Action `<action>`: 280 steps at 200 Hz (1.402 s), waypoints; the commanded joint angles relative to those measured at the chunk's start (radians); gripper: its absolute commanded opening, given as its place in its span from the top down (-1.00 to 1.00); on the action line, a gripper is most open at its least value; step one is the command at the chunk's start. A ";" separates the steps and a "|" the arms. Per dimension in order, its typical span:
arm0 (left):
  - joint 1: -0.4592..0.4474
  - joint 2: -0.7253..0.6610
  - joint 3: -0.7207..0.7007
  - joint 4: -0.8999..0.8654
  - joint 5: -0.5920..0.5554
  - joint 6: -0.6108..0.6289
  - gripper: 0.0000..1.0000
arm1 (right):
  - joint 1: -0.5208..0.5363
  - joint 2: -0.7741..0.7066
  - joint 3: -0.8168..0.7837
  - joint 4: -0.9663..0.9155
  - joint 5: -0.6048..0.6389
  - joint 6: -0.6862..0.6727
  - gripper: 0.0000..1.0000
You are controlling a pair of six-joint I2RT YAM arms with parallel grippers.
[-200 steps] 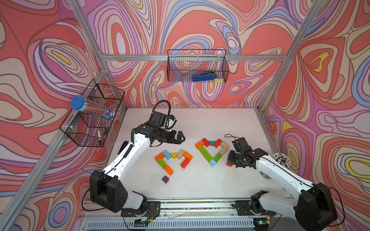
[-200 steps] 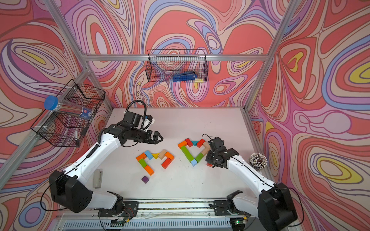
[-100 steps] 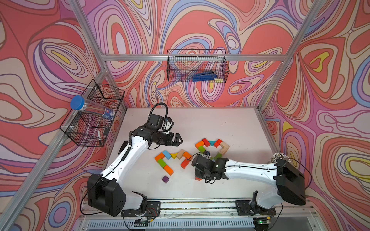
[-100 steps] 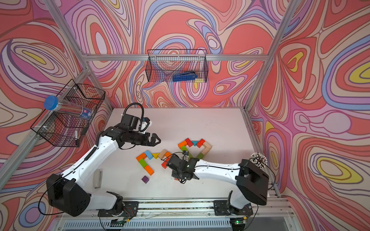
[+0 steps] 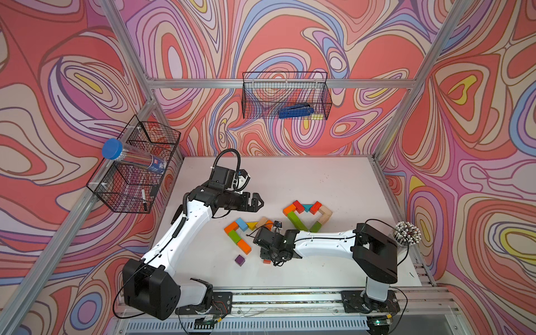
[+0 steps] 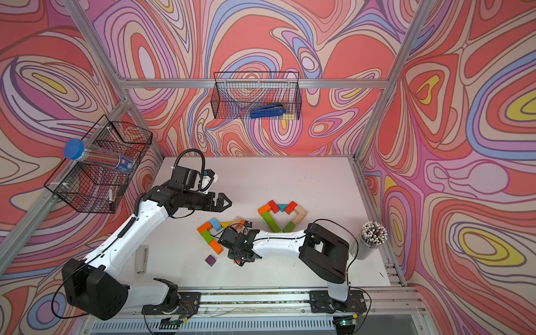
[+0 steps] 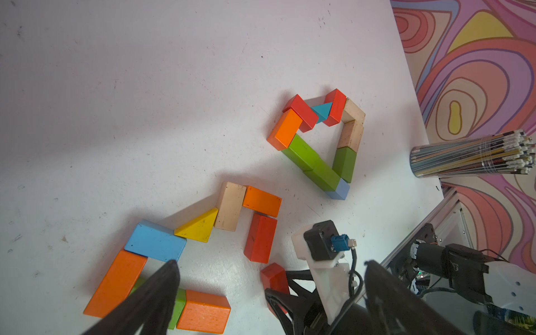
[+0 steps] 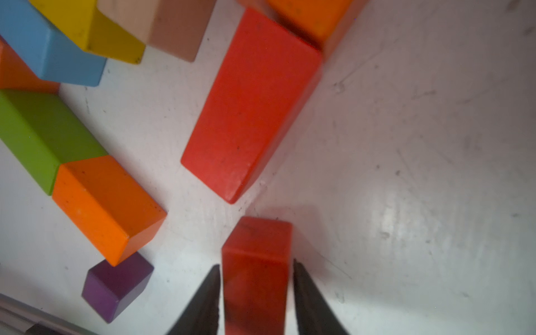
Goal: Assemble a heart with building blocks
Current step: Place the building block at the center of the board, then assemble the building block at the center of the board.
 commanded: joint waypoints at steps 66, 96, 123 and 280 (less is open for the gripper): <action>0.010 -0.024 -0.020 0.002 0.018 0.002 -0.98 | 0.024 -0.049 -0.060 0.110 -0.106 -0.055 -0.11; 0.010 -0.039 -0.022 -0.041 -0.005 0.014 -0.98 | 0.025 -0.062 -0.071 0.190 -0.169 -0.135 -0.06; 0.007 -0.069 -0.043 -0.084 -0.022 -0.002 -0.90 | 0.024 -0.086 -0.109 0.189 -0.145 -0.197 -0.06; -0.370 -0.151 -0.326 -0.109 -0.245 -0.138 -0.69 | -0.089 -0.723 -0.253 -0.100 -0.167 -0.708 -0.97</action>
